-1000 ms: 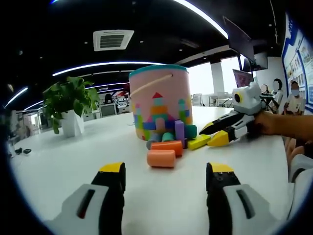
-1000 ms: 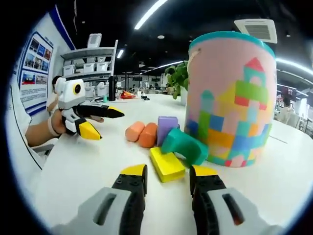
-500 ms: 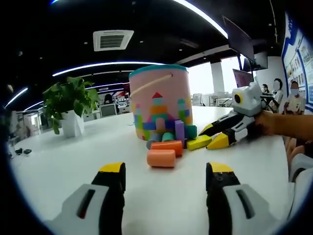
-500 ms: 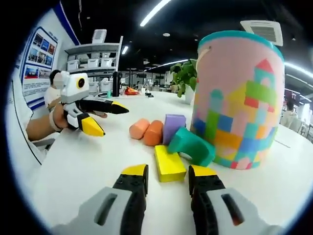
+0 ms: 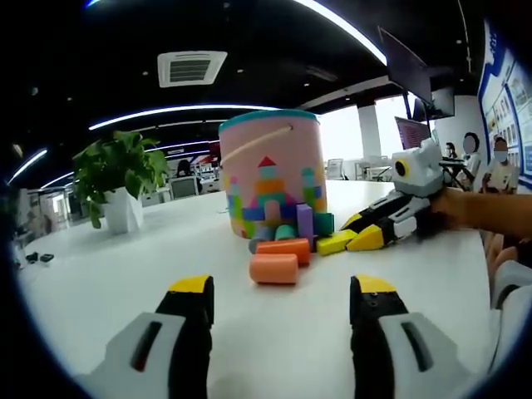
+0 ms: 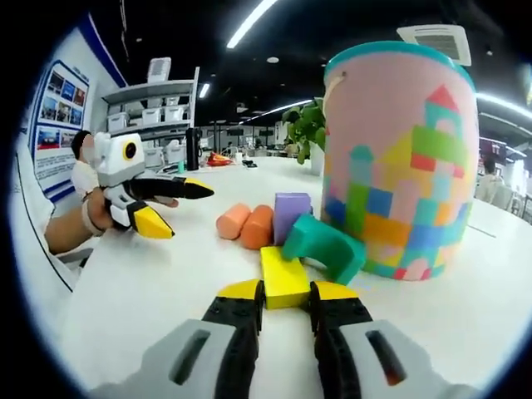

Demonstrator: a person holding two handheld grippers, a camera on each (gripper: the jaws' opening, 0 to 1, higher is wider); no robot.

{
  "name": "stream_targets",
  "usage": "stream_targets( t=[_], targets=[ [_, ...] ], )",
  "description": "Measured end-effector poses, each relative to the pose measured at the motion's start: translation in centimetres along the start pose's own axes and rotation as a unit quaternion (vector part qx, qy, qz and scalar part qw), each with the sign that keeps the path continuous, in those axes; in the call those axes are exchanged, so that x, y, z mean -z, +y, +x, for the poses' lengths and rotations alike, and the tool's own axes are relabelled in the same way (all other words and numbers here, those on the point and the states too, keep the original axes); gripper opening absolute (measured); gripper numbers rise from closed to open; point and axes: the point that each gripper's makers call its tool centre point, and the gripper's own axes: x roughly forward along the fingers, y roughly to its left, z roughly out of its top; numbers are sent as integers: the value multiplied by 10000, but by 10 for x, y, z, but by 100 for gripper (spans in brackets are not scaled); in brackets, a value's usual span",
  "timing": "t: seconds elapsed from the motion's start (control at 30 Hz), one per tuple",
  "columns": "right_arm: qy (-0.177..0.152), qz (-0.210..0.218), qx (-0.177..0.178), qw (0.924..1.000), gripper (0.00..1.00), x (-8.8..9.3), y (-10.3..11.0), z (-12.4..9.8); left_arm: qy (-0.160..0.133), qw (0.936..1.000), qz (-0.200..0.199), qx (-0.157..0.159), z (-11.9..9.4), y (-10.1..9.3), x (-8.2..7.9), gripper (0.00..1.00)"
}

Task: Arrange the toys in the designated storage area by placing each visible toy with the group until no toy remains scattered across the table.

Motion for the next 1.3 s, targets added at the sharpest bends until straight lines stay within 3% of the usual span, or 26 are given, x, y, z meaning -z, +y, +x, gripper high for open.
stream_targets(
  t=[0.17, 0.4, 0.53, 0.7, 1.13, 1.3],
  targets=[
    [5, -33, 17, 10000, 22, 1, 1, -2, -3, 10000, -10, 1, 0, 0, 0, 68],
    [-32, -196, 119, 9997, 21, 5, 8, -22, -3, 10000, -10, 11, 0, -1, 0, 68],
    [-142, 40, -94, 9998, 21, 2, 20, -29, -5, 10000, -2, 10, 0, -1, 0, 68],
    [-282, -92, -271, 9992, 21, -3, 34, -30, 0, 10000, -2, 2, 0, -2, 1, 68],
    [-522, -111, -70, 9985, 20, -13, 33, -35, -2, 10000, 9, 12, -1, -3, 0, 67],
    [-836, -46, -15, 9965, 20, -26, 28, -42, -1, 10000, 14, 20, -1, -3, 0, 67]
  ],
)
